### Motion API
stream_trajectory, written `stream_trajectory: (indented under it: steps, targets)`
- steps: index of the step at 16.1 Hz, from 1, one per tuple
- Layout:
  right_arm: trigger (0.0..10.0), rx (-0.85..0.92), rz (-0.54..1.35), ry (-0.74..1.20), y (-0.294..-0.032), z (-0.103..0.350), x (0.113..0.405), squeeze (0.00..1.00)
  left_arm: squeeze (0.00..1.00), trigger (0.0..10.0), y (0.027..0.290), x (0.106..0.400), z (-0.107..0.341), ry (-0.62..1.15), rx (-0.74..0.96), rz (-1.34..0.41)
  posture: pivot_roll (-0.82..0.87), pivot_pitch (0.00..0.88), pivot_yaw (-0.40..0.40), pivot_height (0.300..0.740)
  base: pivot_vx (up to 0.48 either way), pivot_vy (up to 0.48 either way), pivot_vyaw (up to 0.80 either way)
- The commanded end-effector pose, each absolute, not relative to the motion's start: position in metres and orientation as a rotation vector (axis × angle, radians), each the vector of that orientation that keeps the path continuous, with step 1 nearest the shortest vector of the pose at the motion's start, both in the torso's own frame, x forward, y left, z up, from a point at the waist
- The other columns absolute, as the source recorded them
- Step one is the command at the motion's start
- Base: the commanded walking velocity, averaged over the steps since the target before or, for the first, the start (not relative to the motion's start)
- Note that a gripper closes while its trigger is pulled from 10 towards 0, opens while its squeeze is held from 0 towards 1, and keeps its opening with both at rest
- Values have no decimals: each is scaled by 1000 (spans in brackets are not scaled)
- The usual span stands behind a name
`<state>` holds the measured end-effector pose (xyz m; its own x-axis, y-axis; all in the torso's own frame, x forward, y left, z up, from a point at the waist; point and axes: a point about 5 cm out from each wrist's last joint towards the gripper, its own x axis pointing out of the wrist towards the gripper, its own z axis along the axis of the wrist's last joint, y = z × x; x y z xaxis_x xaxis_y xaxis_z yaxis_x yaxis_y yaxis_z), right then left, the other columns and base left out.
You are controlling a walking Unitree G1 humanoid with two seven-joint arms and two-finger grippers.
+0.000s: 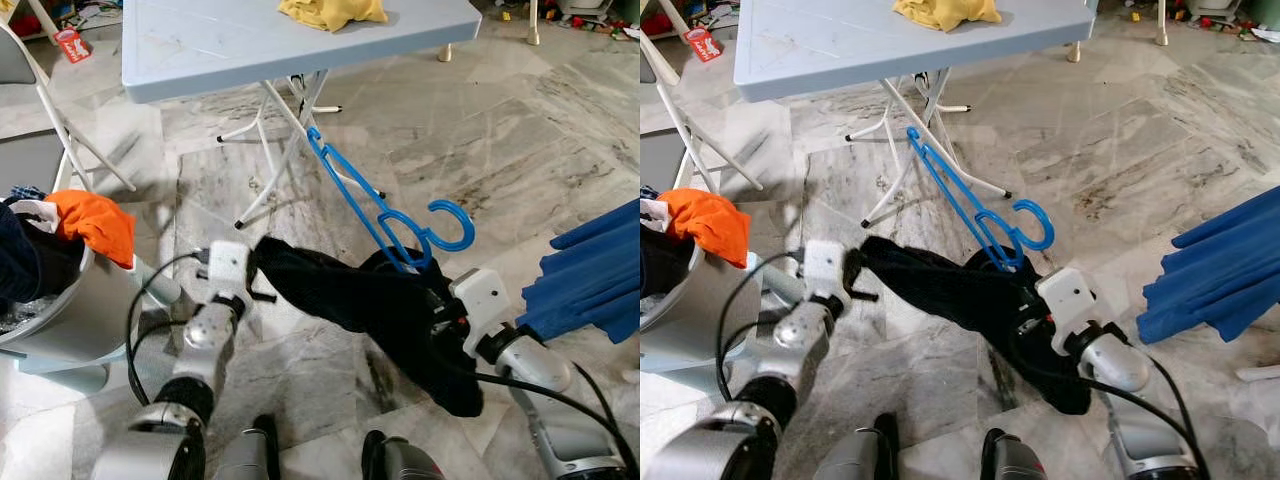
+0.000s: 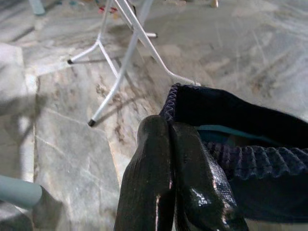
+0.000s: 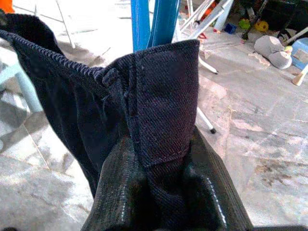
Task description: Hang hanger
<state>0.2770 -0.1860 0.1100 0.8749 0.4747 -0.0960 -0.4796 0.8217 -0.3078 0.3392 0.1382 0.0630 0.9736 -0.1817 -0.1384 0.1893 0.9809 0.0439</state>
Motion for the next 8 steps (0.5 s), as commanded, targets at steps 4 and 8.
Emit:
stream_trajectory:
  steps: [4, 8]
  targets:
    - [10000, -382, 516, 35, -193, 111, 278, 0, 1000, 10000, 127, 317, 36, 226, 98, -320, -116, 236, 18, 740, 0, 0, 0]
    - [10000, -492, 580, 74, -195, 107, 276, 0, 1000, 10000, 128, 303, 28, 213, 175, -455, -118, 236, 16, 740, 0, 0, 0]
